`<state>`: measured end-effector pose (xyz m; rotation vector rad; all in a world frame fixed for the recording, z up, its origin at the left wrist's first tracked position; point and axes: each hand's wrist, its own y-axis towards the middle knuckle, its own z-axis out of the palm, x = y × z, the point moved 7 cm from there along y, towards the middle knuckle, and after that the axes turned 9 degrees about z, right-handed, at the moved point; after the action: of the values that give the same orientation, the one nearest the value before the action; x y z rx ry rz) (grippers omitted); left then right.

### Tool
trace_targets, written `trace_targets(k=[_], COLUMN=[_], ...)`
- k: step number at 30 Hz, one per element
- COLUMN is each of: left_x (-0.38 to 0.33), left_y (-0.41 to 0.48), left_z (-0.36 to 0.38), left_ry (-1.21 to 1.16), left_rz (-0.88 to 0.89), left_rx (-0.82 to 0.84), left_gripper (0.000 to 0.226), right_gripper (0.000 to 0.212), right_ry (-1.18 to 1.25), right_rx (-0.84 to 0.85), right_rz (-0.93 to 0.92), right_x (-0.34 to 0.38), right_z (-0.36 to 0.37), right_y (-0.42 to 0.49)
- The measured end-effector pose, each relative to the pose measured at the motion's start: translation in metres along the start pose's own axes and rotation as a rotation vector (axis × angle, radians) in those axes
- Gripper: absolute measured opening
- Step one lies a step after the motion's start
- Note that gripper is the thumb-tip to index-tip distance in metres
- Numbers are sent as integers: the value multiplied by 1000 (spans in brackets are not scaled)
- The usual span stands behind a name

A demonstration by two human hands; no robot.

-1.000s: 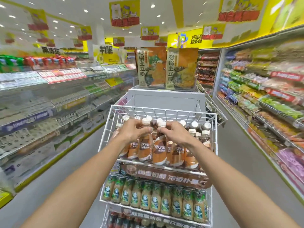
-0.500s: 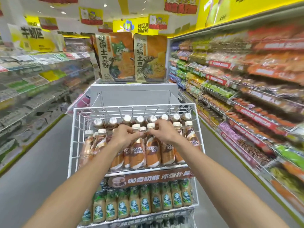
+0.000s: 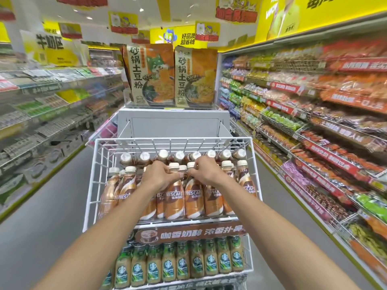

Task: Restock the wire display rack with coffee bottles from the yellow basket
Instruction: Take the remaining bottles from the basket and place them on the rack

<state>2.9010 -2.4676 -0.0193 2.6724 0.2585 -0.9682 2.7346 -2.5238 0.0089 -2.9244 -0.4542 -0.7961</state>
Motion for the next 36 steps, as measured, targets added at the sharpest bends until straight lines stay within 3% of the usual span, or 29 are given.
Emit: trace_targets(k=[5,8,13,21,27,36], left_x=[-9,-13,-19,-22,-18,-22], left_y=[-6,-8,-7,4,6,10], left_z=[-6,-7,-27,-40,-18,-18], left_ry=[67,75,-115,-145,-159,-87], left_rz=[-14,-26,-15,-80,-105,-124], left_rx=[-24,16,70,93,76,23], left_gripper=[53,50,40,21,20,28], right_gripper=[27,30,37,48,31,47], right_ry=[12,15,-48,-131,-160,-169], right_rx=[11,29,43,49,12,57], right_rz=[-37,-49,-101,-135,-142,-149], right_x=[1,3,9,17,20,18], right_z=[-3,-4,-23,-32,-22,-27], right_y=[-3,-7,-12,-6,-1,6])
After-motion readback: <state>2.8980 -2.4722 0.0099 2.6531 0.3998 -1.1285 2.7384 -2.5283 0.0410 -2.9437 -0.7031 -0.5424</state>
